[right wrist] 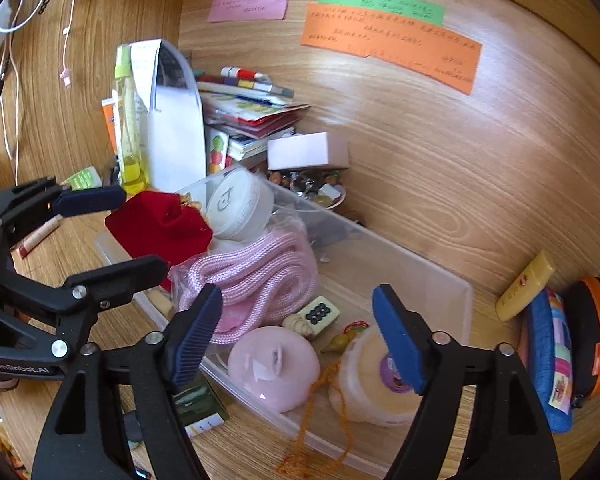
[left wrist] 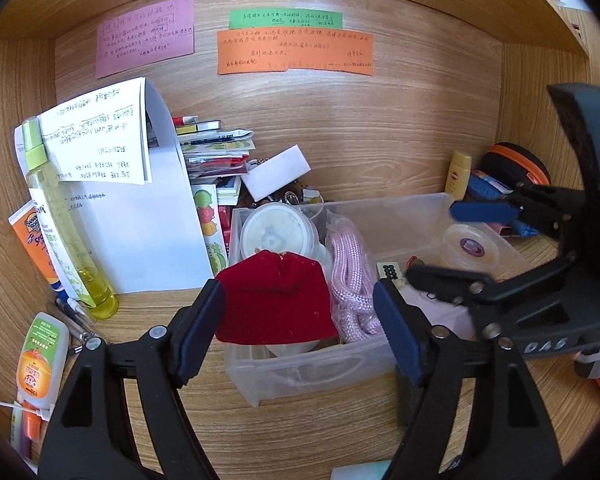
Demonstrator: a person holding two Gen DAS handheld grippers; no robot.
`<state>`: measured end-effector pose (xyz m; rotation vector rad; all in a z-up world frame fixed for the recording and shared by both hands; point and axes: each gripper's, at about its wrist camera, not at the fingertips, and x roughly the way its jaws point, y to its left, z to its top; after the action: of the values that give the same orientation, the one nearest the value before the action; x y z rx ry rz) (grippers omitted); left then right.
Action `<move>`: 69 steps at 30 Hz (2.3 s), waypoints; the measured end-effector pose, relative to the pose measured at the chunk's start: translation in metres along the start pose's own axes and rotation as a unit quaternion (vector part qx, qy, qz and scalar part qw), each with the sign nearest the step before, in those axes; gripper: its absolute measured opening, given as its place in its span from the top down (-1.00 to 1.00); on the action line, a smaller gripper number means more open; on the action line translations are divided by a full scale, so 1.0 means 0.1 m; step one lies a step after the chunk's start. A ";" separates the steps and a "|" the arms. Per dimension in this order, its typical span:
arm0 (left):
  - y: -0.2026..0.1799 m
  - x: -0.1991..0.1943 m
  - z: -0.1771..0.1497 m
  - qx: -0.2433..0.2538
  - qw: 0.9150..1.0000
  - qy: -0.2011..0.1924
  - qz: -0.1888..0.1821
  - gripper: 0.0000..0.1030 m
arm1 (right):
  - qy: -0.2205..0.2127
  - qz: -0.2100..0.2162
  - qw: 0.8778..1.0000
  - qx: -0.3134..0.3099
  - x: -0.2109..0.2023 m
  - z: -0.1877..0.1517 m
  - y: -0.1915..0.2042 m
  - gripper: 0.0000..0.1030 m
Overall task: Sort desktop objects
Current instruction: 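Open both grippers over the box and withdraw them, then grasp the green bottle with the left gripper while the right grasps the black hair clip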
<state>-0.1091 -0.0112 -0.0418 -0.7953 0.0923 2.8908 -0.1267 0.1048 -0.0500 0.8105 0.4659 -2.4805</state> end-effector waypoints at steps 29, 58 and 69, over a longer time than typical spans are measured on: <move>-0.04 -0.47 -0.24 -0.019 0.999 0.030 0.007 -0.81 | 0.023 -0.005 1.000 -0.010 -0.70 -0.80 -0.05 -0.57; -0.69 0.24 -0.45 0.029 0.988 0.142 -0.060 -0.35 | 0.098 0.132 0.986 0.000 -0.38 -1.18 0.17 0.46; -0.75 0.33 -0.47 0.025 0.984 0.165 -0.065 -0.03 | 0.103 0.148 0.984 0.010 -0.36 -1.18 0.16 0.67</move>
<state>-0.1015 0.0621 -0.1008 -1.2149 0.1415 2.5991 -0.0391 0.1577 -0.1210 1.0678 0.3620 -2.1418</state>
